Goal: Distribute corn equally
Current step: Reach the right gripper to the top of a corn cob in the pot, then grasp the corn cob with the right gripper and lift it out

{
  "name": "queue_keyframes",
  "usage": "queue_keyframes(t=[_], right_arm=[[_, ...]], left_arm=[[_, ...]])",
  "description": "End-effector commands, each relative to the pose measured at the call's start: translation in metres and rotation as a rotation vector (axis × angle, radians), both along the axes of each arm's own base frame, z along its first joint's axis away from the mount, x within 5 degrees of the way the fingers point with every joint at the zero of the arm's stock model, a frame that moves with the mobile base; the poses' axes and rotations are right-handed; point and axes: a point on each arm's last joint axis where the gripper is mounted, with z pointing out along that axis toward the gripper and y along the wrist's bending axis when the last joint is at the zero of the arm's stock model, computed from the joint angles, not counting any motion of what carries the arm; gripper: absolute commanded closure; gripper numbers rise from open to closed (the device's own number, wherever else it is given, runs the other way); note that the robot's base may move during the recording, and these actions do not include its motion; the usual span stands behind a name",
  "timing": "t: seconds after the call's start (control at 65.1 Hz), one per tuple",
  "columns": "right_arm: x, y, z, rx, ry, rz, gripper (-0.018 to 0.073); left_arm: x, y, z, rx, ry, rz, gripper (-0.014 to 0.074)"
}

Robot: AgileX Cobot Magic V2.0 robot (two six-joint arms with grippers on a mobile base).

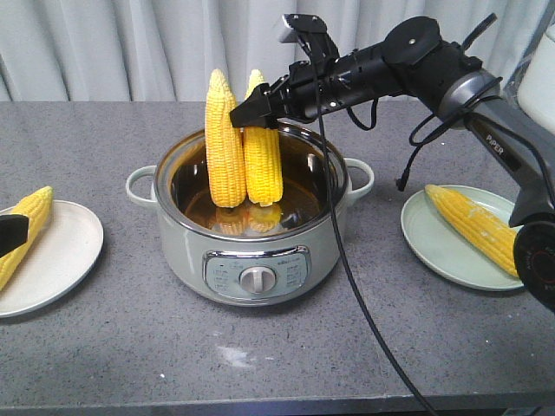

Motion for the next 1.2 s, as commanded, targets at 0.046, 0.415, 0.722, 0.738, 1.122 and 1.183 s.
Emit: queue_keyframes(t=[0.046, 0.415, 0.722, 0.738, 1.122, 1.183], right_arm=[[-0.009, -0.005, 0.049, 0.080, -0.117, -0.040, 0.0130], [-0.015, -0.008, 0.062, 0.077, -0.145, -0.026, 0.0335], [-0.038, -0.015, 0.105, 0.089, -0.236, -0.017, 0.0336], [-0.040, -0.015, 0.108, 0.090, -0.242, -0.017, 0.0336], [-0.096, -0.030, 0.172, 0.036, -0.338, 0.027, 0.0335], [-0.105, -0.033, 0.180, 0.056, -0.291, 0.008, 0.0335]], left_arm=[[0.001, -0.001, 0.012, -0.049, -0.068, 0.009, 0.0143], [0.001, -0.001, 0.012, -0.049, -0.068, 0.009, 0.0143], [0.001, -0.001, 0.012, -0.049, -0.068, 0.009, 0.0143], [0.001, -0.001, 0.012, -0.049, -0.068, 0.009, 0.0143], [0.001, -0.001, 0.012, -0.049, -0.068, 0.009, 0.0143], [0.001, -0.001, 0.012, -0.049, -0.068, 0.009, 0.0143]])
